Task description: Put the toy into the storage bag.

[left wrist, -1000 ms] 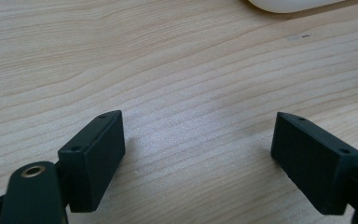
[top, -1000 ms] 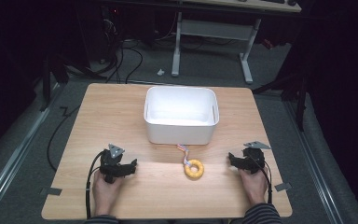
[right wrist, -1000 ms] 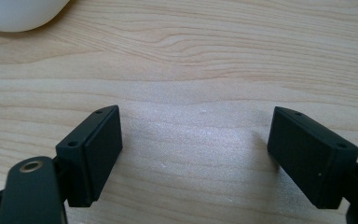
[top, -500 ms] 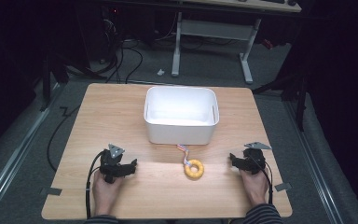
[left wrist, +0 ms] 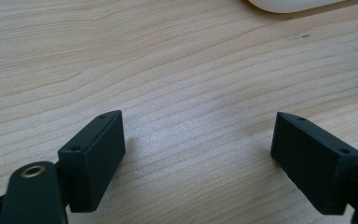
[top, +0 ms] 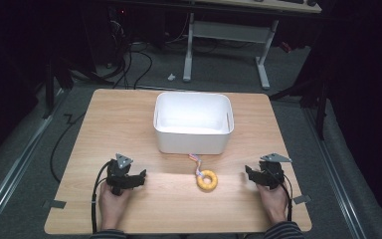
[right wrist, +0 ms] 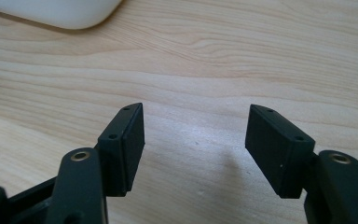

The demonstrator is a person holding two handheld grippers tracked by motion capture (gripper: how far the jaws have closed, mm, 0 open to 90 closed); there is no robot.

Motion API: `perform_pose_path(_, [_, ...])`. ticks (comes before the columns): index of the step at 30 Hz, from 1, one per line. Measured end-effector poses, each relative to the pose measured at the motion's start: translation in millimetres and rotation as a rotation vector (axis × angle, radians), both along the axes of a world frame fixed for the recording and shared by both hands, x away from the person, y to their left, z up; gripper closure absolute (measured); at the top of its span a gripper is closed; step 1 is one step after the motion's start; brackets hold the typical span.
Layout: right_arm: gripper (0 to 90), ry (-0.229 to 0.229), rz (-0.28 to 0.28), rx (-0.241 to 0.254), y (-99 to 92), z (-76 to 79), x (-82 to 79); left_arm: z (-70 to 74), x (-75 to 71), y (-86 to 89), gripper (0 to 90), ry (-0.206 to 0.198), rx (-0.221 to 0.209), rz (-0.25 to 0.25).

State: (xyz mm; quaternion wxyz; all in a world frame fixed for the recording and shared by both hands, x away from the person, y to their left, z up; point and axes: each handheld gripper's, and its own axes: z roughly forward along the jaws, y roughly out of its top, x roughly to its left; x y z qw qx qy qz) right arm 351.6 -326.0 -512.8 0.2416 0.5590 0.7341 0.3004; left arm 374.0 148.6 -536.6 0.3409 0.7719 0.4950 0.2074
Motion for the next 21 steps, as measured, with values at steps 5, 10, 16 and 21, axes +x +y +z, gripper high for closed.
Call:
perform_pose_path(5, [37.8,0.007,0.034,-0.011,3.6,3.8,-4.6,0.0,0.0,0.0,17.9,0.000,0.000,0.000])
perform_pose_path(10, [37.3,0.006,0.047,0.006,5.1,8.2,-10.2,0.0,0.1,0.0,17.9,0.000,0.000,0.000])
perform_pose_path(16, [37.7,0.020,0.092,0.013,9.9,12.6,-14.7,0.0,0.1,0.0,17.9,0.000,0.000,0.000])
perform_pose_path(21, [38.4,0.022,0.144,0.009,20.6,17.1,-18.1,0.0,0.1,0.0,17.9,0.000,0.000,0.000])
